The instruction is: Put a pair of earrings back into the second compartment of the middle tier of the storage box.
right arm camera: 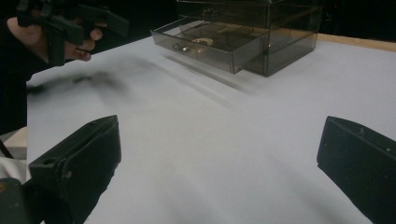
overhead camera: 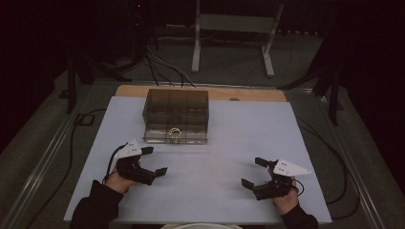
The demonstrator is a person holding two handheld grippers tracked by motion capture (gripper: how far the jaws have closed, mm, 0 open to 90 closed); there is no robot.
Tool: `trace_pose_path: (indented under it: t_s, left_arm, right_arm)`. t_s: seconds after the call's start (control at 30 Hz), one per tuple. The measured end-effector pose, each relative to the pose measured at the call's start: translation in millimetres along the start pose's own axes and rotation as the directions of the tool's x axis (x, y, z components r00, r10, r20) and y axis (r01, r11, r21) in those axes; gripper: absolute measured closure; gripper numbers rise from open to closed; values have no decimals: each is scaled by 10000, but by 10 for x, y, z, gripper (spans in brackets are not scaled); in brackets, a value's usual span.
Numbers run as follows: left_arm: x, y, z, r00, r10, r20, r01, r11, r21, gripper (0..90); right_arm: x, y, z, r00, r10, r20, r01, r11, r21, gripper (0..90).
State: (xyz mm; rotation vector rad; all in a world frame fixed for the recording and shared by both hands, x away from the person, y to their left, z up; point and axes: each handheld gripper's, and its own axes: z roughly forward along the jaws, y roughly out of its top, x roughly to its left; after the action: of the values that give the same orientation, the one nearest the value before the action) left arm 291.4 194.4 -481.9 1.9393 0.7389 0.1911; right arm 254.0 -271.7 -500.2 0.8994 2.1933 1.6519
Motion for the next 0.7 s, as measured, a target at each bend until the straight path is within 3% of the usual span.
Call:
trace_pose_path:
  t_s: [0.17,0.3,0.37,0.6,0.7]
  left_arm:
    - [-10,-133,-32,9999,-66,-76,67,9998,179,4]
    - [3,-225,-76,9995,-294,123,294,9996,40,4]
    - [-3,-257,-95,9998,-157,158,156,9999,26,4]
    - [-1,-320,-160,9996,-162,-219,164,9998,85,4]
    - [12,-354,-187,9983,-42,-579,59,9996,294,4]
  right_arm:
    - [4,-1,1,10000,-57,-2,57,10000,26,0]
    - [7,-2,3,10000,-47,-17,47,10000,41,0]
    - [5,-1,4,10000,-66,-16,66,10000,47,0]
    - [2,-3,9,10000,-38,-48,38,10000,90,0]
    - [12,-2,6,10000,-68,-47,68,9999,85,0]
